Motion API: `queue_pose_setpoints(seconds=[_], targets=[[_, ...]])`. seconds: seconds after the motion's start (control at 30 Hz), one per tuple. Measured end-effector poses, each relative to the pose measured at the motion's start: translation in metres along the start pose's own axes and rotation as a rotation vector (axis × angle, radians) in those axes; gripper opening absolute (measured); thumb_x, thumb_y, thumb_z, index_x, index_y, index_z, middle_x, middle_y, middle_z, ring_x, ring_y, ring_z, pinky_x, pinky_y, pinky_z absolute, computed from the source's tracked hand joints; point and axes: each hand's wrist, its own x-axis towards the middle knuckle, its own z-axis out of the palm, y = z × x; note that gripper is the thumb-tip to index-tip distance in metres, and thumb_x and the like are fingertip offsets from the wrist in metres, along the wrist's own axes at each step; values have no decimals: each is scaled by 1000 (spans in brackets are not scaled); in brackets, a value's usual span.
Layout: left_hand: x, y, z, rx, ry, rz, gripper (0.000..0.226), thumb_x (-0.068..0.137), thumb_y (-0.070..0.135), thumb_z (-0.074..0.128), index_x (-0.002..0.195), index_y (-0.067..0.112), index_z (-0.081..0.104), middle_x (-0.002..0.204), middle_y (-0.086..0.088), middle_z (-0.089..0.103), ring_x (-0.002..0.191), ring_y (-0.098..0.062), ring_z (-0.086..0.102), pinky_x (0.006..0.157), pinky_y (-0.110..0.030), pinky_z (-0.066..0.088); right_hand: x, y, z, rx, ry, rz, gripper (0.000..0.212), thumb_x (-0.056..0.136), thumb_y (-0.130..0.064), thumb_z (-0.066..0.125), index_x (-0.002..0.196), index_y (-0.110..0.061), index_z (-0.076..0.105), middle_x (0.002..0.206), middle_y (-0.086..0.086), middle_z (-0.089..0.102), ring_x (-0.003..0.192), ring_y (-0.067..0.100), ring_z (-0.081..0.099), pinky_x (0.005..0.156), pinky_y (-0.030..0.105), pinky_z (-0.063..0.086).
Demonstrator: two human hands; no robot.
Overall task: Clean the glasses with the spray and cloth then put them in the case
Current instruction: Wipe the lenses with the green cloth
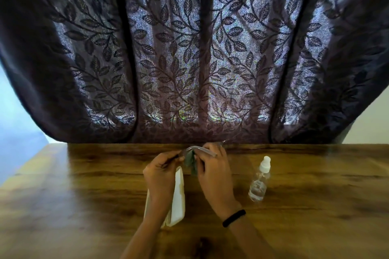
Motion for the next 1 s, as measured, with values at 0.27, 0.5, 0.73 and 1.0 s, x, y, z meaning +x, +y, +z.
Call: queue_pose_setpoints(seconds=[0.27,0.5,0.73,1.0], targets=[[1,2,-3,-51,9,-35,31,71,-14,64,88,11,69,84,-6,69,71,8,64,66,-5,47,-3,-10,3,237,-85,-39,26,88,-16,55,113,-15,64,111,7,57,101,23,43,90,32,43],[-1,4,-4,-70,-1,-30,34,70,-16,63,90,11,68,83,-4,69,70,9,63,64,-4,46,-2,-4,-4,56,-138,-87,28,90,-24,52,116,-24,62,113,5,56,107,25,43,86,38,43],[0,6,-2,-44,6,-20,32,70,-14,65,86,14,69,79,0,68,70,9,63,64,-4,46,-10,-10,-6,-375,10,-69,31,81,-39,62,105,-20,65,104,0,65,93,23,61,67,35,52],[3,8,-2,-54,49,2,36,71,-18,61,87,13,68,79,0,67,71,9,62,65,-4,46,-15,-3,2,-366,159,-123,29,84,-38,48,99,-22,68,94,-3,68,91,16,42,68,29,51]])
